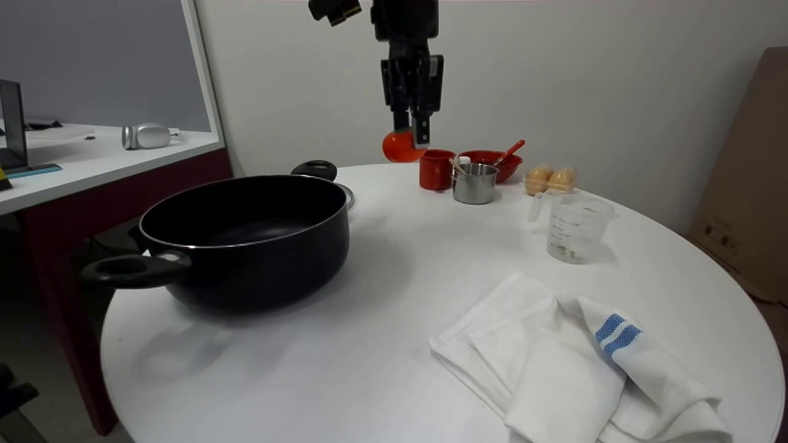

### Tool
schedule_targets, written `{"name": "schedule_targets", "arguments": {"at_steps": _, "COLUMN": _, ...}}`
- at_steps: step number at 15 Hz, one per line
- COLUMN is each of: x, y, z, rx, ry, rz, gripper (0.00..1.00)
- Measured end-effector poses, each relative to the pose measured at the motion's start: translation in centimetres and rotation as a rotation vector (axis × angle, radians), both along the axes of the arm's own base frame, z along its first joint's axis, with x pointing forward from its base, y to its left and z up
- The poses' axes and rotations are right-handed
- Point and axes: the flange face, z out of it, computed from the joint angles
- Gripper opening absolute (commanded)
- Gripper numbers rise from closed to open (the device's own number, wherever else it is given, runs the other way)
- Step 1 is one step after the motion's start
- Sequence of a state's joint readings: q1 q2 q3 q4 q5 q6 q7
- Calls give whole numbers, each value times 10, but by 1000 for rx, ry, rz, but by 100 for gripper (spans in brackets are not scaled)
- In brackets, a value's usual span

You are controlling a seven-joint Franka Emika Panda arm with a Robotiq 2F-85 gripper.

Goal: Take the lid off the pot and put it on the table, take the toy tomato out of the pot and put it on the table, then use the towel to wipe the table

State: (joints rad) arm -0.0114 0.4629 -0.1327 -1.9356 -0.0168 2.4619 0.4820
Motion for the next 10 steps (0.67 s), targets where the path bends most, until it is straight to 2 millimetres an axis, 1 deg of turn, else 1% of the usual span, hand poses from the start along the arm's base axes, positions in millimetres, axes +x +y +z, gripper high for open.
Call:
{"name": "schedule_targets", "arguments": {"at_steps": 2, "x": 7, "y": -6, "z": -4, "rx": -6, "ry": -5, "rz": -21, "gripper": 38}}
{"name": "schedule_targets", "arguments": {"at_steps": 3, "x": 11, "y": -9, "z": -2, "rx": -10, "ry": -12, "rz": -30, "gripper": 38}}
{"name": "schedule_targets", "arguments": {"at_steps": 4, "x": 15, "y": -14, "z": 2, "rx": -15, "ry": -24, "rz": -40, "gripper": 38}}
{"name": "schedule_targets", "arguments": {"at_steps": 8, "x": 31, "y": -36, "z": 36, "rx": -50, "ry": -86, "rz": -66, "gripper": 38}}
{"name": "schedule_targets", "arguments": {"at_steps": 10, "x": 39, "y": -35, "z": 45, "rx": -58, "ry": -98, "rz": -59, "gripper": 38}}
